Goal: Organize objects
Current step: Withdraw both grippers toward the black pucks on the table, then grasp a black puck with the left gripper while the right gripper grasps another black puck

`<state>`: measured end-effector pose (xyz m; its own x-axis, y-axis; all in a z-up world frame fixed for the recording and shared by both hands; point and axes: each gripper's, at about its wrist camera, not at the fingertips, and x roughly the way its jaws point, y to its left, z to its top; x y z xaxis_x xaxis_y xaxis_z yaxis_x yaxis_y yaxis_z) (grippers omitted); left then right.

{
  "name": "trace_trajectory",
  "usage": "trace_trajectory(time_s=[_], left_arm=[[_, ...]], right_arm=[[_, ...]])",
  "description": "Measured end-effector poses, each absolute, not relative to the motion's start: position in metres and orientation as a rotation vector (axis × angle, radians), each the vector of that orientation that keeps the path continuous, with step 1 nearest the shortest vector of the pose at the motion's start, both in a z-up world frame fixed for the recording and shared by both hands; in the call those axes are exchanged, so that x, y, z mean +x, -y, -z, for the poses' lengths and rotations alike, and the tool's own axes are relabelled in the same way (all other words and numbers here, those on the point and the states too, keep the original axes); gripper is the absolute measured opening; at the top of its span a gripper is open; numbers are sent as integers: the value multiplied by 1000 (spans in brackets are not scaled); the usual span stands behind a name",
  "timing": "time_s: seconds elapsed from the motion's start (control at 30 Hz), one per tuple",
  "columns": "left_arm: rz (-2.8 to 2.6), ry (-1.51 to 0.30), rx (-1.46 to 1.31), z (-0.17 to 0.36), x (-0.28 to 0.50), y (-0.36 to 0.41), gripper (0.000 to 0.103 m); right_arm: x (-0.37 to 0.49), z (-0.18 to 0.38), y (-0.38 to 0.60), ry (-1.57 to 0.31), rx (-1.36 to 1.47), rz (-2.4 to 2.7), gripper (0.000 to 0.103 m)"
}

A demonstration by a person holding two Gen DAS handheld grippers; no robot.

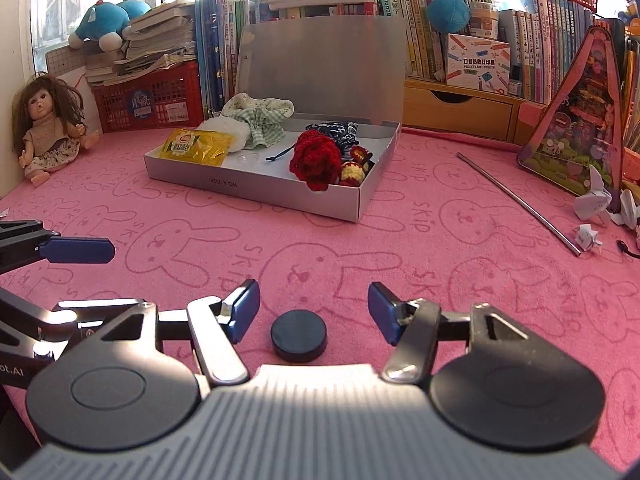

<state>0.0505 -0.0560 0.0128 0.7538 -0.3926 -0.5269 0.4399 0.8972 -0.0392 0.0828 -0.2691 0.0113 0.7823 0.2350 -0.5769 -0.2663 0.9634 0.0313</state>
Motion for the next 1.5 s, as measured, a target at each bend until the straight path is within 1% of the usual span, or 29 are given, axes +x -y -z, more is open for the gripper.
trace_trajectory(time_s=[0.6,0.73,1.1,1.13,1.2,1.3,1.37,1.5], left_arm=[[417,-587,68,7,35,52,82],[407,-578,62,8,33,51,82],[401,-559,87,10,28,57,81],[406,-558,94,10,27,58,80],[410,-557,115,10,25,61,73],[413,-556,126,9,24,63,69],[411,-556,126,10,25,63,67],[405,-560,126,9,25,63,67]], right_arm=[[72,8,264,-612,-105,-234,75],[73,9,265,-608,-92,-228,77],[72,9,265,-605,-89,-228,77],[72,9,265,-605,-89,-229,77],[72,10,265,-605,-89,-228,77],[72,9,264,-608,-90,-229,77],[72,9,264,-609,-89,-233,75],[69,8,261,-605,-86,-240,67]])
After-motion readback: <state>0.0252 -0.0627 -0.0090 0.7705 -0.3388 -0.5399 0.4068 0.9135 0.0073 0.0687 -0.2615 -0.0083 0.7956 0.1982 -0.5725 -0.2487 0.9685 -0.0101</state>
